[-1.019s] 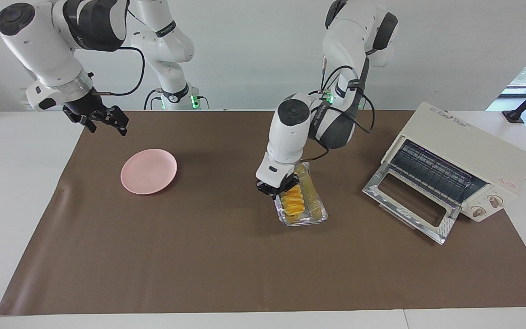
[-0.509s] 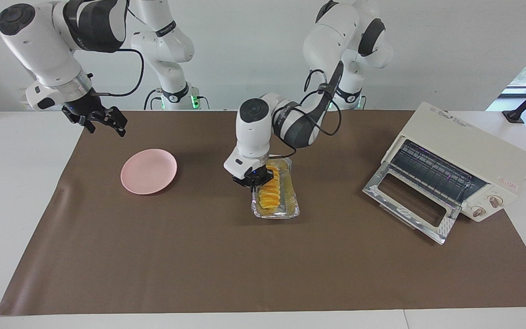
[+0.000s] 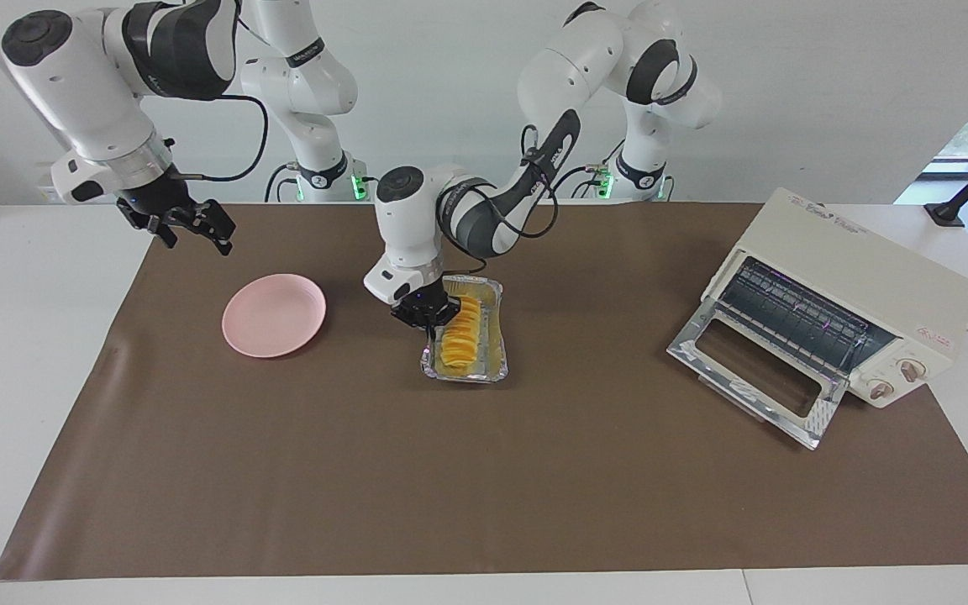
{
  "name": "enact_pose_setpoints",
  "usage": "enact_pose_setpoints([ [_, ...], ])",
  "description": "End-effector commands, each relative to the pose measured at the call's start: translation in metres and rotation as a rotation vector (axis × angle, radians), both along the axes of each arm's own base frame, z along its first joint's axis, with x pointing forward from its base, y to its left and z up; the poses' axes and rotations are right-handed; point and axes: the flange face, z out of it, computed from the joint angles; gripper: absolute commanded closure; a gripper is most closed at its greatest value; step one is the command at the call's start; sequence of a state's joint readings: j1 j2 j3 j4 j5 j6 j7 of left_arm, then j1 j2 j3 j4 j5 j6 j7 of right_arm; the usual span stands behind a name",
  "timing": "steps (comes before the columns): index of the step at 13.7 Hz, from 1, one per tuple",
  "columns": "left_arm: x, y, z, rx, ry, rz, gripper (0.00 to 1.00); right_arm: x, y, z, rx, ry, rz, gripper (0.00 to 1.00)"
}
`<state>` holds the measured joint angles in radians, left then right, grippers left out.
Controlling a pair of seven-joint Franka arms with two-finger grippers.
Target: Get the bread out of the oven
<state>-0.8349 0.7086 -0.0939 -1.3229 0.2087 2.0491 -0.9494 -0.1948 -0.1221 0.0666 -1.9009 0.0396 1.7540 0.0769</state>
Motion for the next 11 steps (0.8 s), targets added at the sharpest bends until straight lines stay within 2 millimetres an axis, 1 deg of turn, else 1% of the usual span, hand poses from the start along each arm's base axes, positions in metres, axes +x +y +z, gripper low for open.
enact_pose_setpoints([
  [1, 0.007, -0.005, -0.009, 0.002, -0.036, 0.054, 1.0, -0.002, 0.002, 0.002, -0.004, -0.052, -0.016, 0.0],
  [2, 0.012, -0.005, -0.015, 0.006, -0.037, 0.069, 1.0, -0.001, 0.001, 0.002, -0.007, -0.061, -0.016, 0.0],
  [6, 0.01, -0.005, -0.016, 0.003, -0.038, 0.107, 1.0, -0.004, 0.004, 0.0, -0.002, -0.035, -0.004, 0.0],
  [7, 0.01, -0.005, -0.016, 0.003, -0.038, 0.11, 0.8, -0.004, 0.005, 0.0, -0.002, -0.035, -0.004, 0.0],
  [8, 0.01, -0.006, -0.016, 0.0, -0.038, 0.118, 0.01, -0.003, 0.006, 0.001, -0.002, -0.038, -0.001, 0.0],
  [10, 0.012, -0.005, -0.008, -0.007, -0.048, 0.12, 0.0, 0.0, 0.008, 0.004, 0.003, -0.057, 0.0, 0.0],
  [11, 0.012, -0.004, -0.005, -0.012, -0.049, 0.123, 0.0, 0.002, 0.015, 0.007, 0.004, -0.059, 0.011, 0.0],
])
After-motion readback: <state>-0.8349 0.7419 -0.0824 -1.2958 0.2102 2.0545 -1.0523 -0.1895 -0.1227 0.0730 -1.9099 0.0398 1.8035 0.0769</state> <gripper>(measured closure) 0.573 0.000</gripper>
